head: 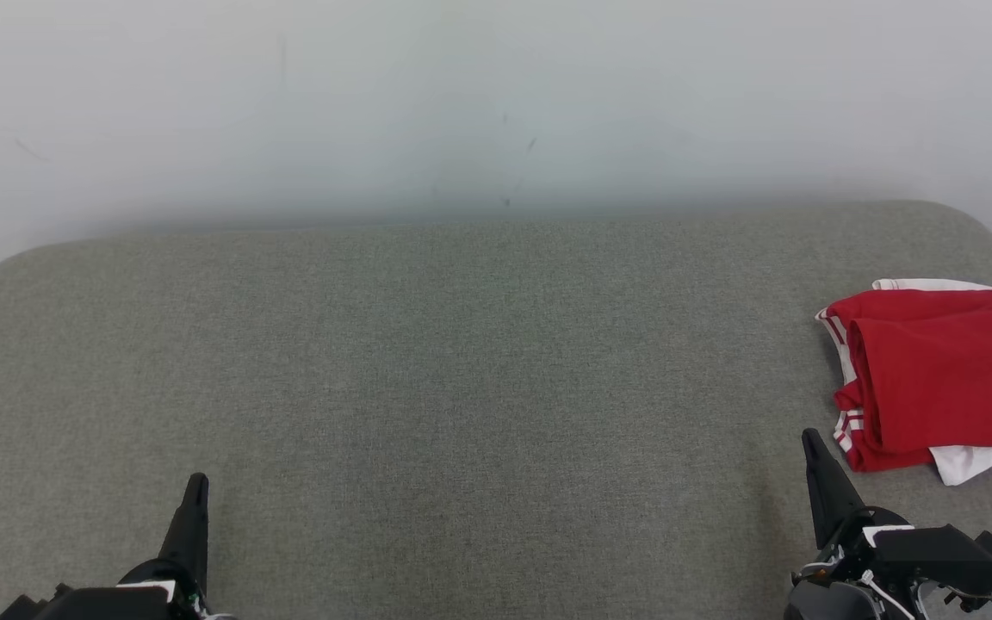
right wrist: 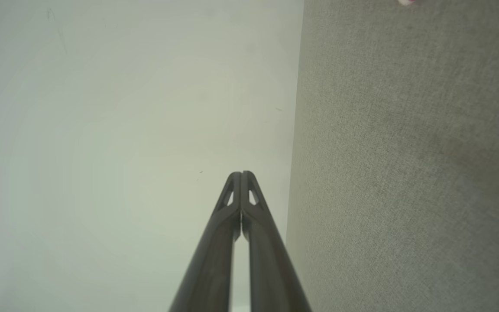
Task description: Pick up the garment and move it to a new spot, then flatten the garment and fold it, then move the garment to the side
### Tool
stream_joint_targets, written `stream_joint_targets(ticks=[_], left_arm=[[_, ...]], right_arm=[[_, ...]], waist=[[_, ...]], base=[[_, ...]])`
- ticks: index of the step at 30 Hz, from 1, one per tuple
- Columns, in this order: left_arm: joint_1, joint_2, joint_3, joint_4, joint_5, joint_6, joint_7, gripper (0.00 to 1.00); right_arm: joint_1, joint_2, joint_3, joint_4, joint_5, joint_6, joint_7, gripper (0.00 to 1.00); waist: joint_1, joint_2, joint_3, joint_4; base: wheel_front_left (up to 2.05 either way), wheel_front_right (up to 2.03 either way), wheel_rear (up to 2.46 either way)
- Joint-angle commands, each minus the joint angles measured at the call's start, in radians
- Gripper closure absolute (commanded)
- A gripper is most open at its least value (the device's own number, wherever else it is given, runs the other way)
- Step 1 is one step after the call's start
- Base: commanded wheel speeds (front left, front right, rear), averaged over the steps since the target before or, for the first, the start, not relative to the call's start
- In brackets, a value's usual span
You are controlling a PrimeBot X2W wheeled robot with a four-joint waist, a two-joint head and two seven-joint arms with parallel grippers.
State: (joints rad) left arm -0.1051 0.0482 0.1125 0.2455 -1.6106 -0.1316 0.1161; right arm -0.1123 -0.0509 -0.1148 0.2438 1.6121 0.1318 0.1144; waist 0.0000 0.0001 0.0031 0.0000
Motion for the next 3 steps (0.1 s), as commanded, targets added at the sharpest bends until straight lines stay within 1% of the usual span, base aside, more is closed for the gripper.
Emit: stream_joint_targets(ticks=[1, 3], left_arm=[[-0.008, 0.004, 0.003, 0.001, -0.005, 0.0, 0.0, 1.0], [-0.008, 0.004, 0.003, 0.001, -0.005, 0.0, 0.0, 1.0]], right_arm=[[0.009, 0.001, 0.0, -0.001, 0.002, -0.002, 0.003, 1.0], [0.009, 0.001, 0.0, -0.001, 0.002, -0.002, 0.003, 1.0]], waist=[[0.0, -0.0001, 0.0, 0.0], [0.0, -0.0001, 0.0, 0.0]], base=[[0.0, 0.0, 0.0], [0.0, 0.0, 0.0]])
